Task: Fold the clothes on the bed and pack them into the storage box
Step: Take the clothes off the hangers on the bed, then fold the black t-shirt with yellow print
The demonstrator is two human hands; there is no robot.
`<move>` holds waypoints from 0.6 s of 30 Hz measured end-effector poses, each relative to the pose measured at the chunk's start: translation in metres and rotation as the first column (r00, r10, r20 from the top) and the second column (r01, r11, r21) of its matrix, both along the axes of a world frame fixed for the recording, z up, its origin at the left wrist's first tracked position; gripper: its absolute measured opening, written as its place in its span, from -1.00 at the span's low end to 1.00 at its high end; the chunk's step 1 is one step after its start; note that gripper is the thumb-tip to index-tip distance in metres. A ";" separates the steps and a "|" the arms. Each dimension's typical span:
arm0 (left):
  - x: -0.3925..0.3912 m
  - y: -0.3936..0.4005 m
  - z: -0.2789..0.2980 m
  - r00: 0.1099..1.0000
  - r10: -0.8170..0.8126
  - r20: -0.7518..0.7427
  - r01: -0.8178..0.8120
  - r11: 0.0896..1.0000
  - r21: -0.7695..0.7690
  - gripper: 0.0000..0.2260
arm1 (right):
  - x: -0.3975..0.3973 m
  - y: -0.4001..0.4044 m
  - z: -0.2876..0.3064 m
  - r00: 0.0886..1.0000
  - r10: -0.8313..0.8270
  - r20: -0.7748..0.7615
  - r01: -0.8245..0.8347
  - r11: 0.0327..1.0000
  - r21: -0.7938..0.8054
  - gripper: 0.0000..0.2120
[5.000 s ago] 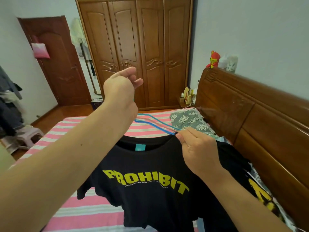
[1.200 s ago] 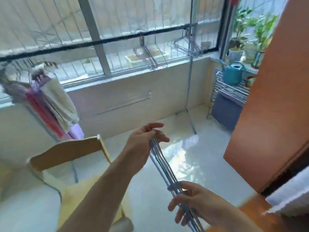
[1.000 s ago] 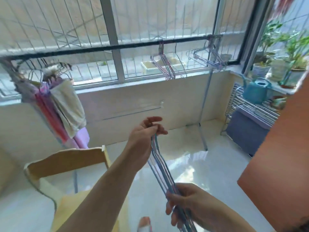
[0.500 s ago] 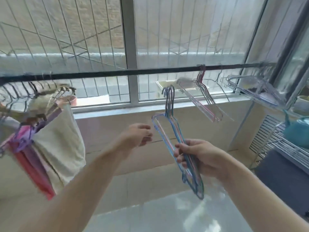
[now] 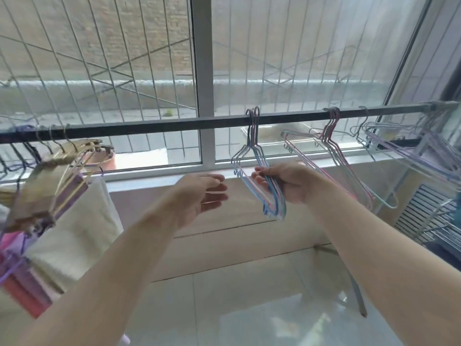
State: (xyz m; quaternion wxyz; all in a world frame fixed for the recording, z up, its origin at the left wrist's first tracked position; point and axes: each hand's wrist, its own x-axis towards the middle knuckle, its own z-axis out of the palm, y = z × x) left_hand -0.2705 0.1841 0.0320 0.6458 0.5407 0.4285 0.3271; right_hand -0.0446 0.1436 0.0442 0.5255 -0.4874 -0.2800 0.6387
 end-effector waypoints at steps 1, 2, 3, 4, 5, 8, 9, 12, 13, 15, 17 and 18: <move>0.001 0.002 0.000 1.000 -0.004 -0.005 0.004 1.000 0.001 -0.80 | 0.002 0.003 -0.005 1.000 0.005 0.010 -0.005 1.000 -0.016 -0.83; 0.003 0.004 0.000 1.000 -0.007 -0.010 0.007 1.000 0.004 -0.80 | 0.004 0.004 -0.010 0.999 0.016 0.029 -0.015 1.000 -0.024 -0.83; 0.004 0.005 0.001 1.000 -0.008 -0.016 0.008 1.000 0.008 -0.81 | 0.006 0.005 -0.014 0.998 0.028 0.061 -0.026 0.999 -0.034 -0.83; 0.006 0.006 0.001 1.000 -0.009 -0.025 0.009 1.000 0.015 -0.81 | 0.007 0.004 -0.016 0.994 0.048 0.093 -0.044 0.998 -0.046 -0.82; 0.008 0.007 0.001 0.999 -0.011 -0.037 0.012 1.000 0.025 -0.81 | 0.007 0.004 -0.018 0.990 0.060 0.127 -0.053 0.997 -0.059 -0.80; 0.016 0.006 0.002 0.996 -0.033 -0.083 0.039 0.997 0.068 -0.81 | 0.008 0.000 -0.020 0.981 0.051 0.186 -0.042 0.998 -0.053 -0.78; 0.021 0.005 0.002 0.993 -0.040 -0.108 0.050 0.994 0.095 -0.81 | 0.008 -0.002 -0.021 0.976 0.044 0.213 -0.035 0.998 -0.046 -0.76; 0.045 -0.002 0.002 0.977 -0.071 -0.200 0.111 0.973 0.201 -0.81 | 0.011 -0.013 -0.024 0.954 0.021 0.298 -0.005 0.998 -0.056 -0.72; 0.057 -0.008 0.002 0.967 -0.098 -0.234 0.155 0.958 0.242 -0.81 | 0.013 -0.020 -0.028 0.940 0.003 0.340 0.016 0.999 -0.052 -0.73; 0.081 -0.020 0.002 0.946 -0.156 -0.282 0.249 0.911 0.329 -0.80 | 0.020 -0.038 -0.039 0.889 -0.041 0.456 0.058 0.998 -0.024 -0.79; 0.111 -0.040 0.004 0.918 -0.231 -0.323 0.354 0.845 0.400 -0.80 | 0.031 -0.072 -0.050 0.795 -0.152 0.588 0.167 0.985 0.028 -0.68; 0.129 -0.057 0.005 0.898 -0.282 -0.337 0.412 0.808 0.422 -0.81 | 0.040 -0.096 -0.056 0.736 -0.220 0.640 0.240 0.969 0.058 -0.60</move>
